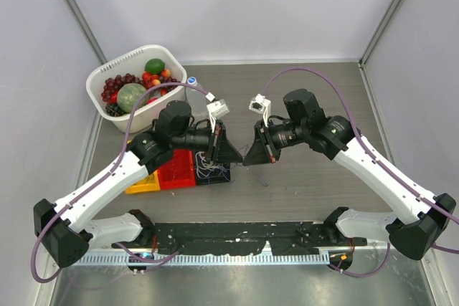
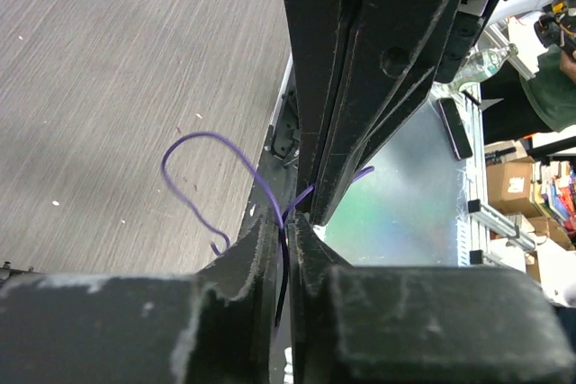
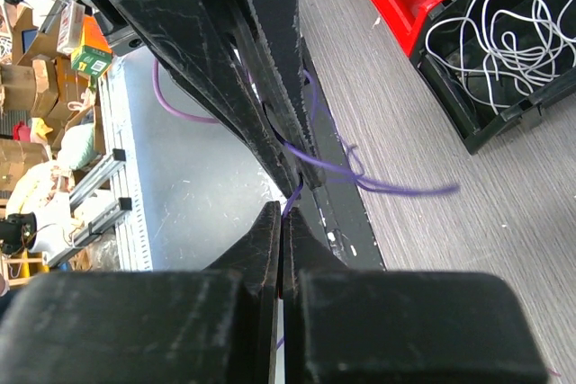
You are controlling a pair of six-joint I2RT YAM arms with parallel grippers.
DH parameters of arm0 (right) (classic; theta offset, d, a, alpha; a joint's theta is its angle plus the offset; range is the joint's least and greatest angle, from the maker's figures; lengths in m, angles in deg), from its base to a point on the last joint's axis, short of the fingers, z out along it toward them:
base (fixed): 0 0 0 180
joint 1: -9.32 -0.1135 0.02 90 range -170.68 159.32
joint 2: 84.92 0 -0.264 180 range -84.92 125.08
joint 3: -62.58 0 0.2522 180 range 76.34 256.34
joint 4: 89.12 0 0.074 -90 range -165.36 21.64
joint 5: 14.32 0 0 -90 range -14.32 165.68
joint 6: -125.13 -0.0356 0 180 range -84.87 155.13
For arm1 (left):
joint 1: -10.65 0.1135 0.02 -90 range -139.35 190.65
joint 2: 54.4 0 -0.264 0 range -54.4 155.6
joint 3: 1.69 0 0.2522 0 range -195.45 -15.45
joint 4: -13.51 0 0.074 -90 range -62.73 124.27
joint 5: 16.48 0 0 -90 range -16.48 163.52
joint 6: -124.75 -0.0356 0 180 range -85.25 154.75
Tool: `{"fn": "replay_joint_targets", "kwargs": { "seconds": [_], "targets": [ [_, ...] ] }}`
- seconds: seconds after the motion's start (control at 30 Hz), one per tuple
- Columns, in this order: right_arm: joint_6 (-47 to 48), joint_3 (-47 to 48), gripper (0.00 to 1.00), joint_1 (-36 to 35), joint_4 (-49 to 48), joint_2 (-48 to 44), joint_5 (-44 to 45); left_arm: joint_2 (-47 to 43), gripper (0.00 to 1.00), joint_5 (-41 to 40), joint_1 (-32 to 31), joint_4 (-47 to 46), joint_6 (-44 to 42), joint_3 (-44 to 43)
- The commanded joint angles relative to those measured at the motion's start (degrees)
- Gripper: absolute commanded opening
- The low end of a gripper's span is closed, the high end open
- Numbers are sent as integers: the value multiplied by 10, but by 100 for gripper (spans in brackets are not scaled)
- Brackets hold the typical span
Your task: Untangle the cables
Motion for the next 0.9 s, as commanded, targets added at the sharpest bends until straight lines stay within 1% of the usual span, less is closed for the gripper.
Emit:
{"fn": "replay_joint_targets", "kwargs": {
  "seconds": [0.0,0.07,0.17,0.23,0.27,0.3,0.33,0.37,0.4,0.47,0.53,0.57,0.6,0.63,0.77,0.8,0.87],
  "targets": [
    [1,16,1,2,-16,-13,-13,1,7,1,3,-12,-12,-11],
    [0,14,1,3,-16,-14,-10,-6,0,-17,3,-10,-18,-8],
    [0,14,1,3,-15,-15,2,-18,0,-52,3,4,-33,-9],
    [-6,14,9,4,-15,-18,29,-28,0,-99,3,19,-40,-11],
    [-9,13,30,5,-15,-21,45,-34,0,-137,3,32,-41,-13],
    [-14,13,44,5,-14,-26,86,-40,0,-201,3,54,-39,-19],
    [-21,12,59,5,-12,-29,135,-43,0,-264,3,77,-32,-21],
    [-23,11,62,7,-12,-36,164,-48,0,-337,3,102,-27,-24],
    [-30,8,65,12,-11,-41,212,-50,0,-410,3,124,-22,-28],
    [-40,1,66,26,-12,-51,269,-56,0,-553,3,187,2,-38],
    [-41,-4,66,40,-9,-55,285,-58,0,-690,4,246,44,-46],
    [-41,-5,66,43,-8,-57,289,-60,0,-748,7,274,66,-49],
    [-39,-6,66,47,-3,-58,297,-60,0,-783,14,295,85,-50],
    [-36,-8,66,48,-1,-60,300,-59,0,-805,28,315,96,-50],
    [-29,-12,66,49,6,-61,307,-42,0,-804,123,375,130,-54],
    [-31,-13,66,49,6,-62,307,-39,0,-801,159,383,133,-54],
    [-33,-16,66,49,6,-63,309,-45,0,-814,199,386,141,-46]
  ]
}}
